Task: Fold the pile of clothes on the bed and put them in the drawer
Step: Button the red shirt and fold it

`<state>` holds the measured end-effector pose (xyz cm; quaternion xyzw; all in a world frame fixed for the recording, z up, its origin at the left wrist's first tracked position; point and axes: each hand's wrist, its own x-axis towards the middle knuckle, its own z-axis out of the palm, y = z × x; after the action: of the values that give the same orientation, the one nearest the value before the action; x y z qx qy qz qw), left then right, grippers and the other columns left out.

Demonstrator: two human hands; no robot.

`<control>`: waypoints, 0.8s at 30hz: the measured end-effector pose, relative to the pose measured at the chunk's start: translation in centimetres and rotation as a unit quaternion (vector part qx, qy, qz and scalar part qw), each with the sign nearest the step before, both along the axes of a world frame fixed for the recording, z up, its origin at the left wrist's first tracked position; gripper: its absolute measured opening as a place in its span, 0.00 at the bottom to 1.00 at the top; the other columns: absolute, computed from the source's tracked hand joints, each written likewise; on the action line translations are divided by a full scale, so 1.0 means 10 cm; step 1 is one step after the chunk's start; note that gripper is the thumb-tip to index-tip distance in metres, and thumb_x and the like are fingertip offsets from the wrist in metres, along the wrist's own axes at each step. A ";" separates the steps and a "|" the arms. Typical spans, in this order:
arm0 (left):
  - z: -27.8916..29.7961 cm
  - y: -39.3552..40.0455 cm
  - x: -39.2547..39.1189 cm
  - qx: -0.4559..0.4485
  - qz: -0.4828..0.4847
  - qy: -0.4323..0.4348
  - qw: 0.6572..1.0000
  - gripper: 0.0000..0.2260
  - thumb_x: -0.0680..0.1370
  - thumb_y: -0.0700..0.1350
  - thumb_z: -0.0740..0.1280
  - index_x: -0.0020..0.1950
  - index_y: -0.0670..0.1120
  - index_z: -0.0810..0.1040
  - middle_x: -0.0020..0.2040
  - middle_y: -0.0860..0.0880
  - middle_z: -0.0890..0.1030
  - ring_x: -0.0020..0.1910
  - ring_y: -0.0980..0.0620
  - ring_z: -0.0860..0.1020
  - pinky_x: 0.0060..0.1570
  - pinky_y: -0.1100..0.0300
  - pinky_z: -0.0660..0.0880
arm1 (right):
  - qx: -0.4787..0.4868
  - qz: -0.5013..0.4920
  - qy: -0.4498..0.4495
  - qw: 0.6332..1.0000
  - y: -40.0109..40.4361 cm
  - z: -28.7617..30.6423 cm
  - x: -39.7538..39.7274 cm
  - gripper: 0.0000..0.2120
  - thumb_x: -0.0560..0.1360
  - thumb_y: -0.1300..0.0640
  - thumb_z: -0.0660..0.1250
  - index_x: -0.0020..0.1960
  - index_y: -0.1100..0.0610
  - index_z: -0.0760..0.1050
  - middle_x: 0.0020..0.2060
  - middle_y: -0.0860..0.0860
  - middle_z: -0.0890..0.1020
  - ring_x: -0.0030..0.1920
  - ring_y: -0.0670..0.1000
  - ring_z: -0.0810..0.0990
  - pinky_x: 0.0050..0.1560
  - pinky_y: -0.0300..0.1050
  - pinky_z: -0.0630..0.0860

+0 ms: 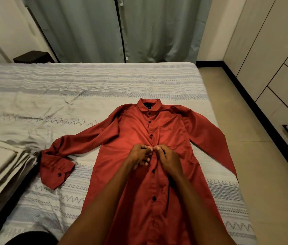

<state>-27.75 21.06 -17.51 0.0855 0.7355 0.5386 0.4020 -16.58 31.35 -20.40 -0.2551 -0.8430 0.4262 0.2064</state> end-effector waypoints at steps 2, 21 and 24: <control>0.00 0.01 -0.01 0.012 0.025 -0.022 0.999 0.05 0.81 0.37 0.65 0.46 0.42 0.78 0.33 0.46 0.77 0.21 0.57 0.72 0.19 0.64 0.71 | -0.007 0.008 -0.014 1.000 0.02 0.01 -0.02 0.07 0.81 0.52 0.63 0.53 0.47 0.80 0.47 0.42 0.85 0.47 0.44 0.82 0.47 0.49 0.78; 0.01 0.08 0.08 0.062 0.100 -0.015 0.993 0.09 0.77 0.27 0.65 0.43 0.40 0.75 0.34 0.43 0.78 0.22 0.57 0.77 0.22 0.66 0.73 | -0.088 0.043 -0.038 0.994 0.12 0.11 -0.06 0.05 0.77 0.55 0.67 0.46 0.45 0.79 0.37 0.42 0.85 0.37 0.39 0.83 0.41 0.45 0.79; 0.00 0.08 0.08 0.058 0.107 -0.006 0.993 0.09 0.77 0.27 0.64 0.45 0.40 0.75 0.34 0.44 0.78 0.22 0.57 0.77 0.22 0.66 0.72 | -0.070 0.043 -0.040 0.996 0.09 0.09 -0.08 0.02 0.75 0.51 0.68 0.47 0.44 0.78 0.39 0.39 0.84 0.38 0.38 0.83 0.42 0.47 0.80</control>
<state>-26.98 21.89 -17.53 0.0263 0.7057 0.6205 0.3411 -17.40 32.27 -19.50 -0.2492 -0.8289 0.4820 0.1362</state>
